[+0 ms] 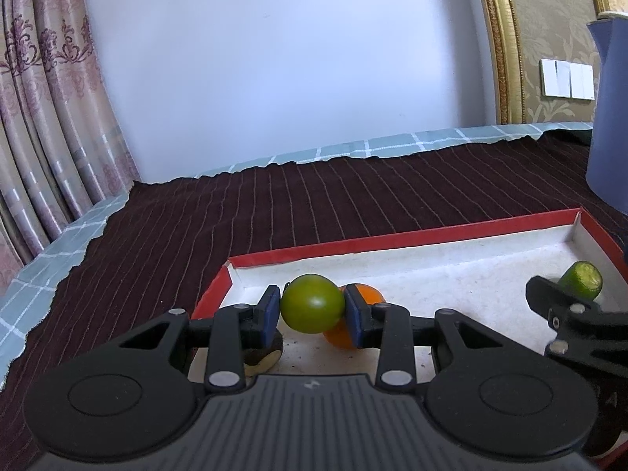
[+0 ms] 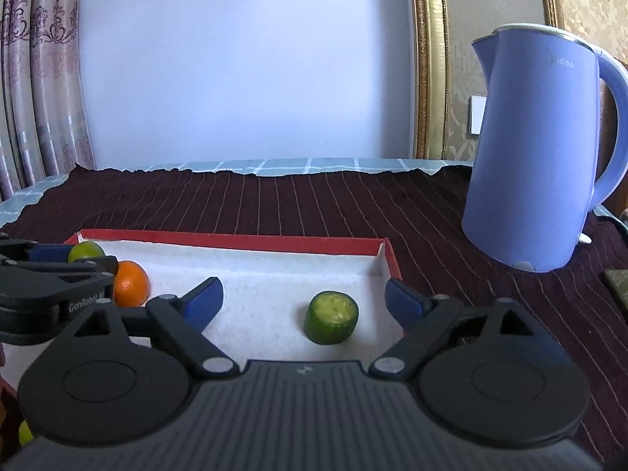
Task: Organize fruits
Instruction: 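Open the right tool to drop the lime half while the left tool releases the green tomato, then withdraw both open tools from the tray toward the loose pieces on the cloth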
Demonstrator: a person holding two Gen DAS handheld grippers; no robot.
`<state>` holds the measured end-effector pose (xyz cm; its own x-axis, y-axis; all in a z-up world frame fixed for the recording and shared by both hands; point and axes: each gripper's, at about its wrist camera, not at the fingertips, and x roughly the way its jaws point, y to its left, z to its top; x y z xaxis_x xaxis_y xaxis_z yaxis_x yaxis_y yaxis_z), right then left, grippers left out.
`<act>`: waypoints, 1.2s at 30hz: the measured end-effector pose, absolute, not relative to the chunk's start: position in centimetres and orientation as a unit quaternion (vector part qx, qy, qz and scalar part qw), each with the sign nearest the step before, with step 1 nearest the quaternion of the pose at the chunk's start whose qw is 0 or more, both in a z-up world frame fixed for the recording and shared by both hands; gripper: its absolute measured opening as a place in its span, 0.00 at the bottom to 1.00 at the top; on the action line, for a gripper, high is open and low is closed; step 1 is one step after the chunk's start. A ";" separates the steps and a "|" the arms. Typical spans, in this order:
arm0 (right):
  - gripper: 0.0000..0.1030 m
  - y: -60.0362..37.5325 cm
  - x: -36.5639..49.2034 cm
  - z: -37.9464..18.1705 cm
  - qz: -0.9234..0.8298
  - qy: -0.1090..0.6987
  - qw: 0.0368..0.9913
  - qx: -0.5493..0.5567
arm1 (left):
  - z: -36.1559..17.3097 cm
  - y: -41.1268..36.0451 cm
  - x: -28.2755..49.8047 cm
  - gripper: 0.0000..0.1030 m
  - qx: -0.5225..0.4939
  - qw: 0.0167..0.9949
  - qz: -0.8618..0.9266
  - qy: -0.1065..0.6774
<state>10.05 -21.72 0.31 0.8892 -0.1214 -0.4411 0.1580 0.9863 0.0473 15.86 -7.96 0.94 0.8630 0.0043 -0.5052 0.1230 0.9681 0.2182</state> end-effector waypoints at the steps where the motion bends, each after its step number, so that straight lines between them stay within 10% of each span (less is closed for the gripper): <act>1: 0.91 -21.7 10.0 0.3 -0.073 0.224 0.971 0.039 | 1.0 -7.9 15.9 0.34 0.121 0.957 -0.031 0.260; 36: 1.00 -21.3 10.2 -0.4 -0.067 0.239 0.968 0.022 | 0.7 -5.8 15.1 0.69 0.111 0.955 -0.009 0.276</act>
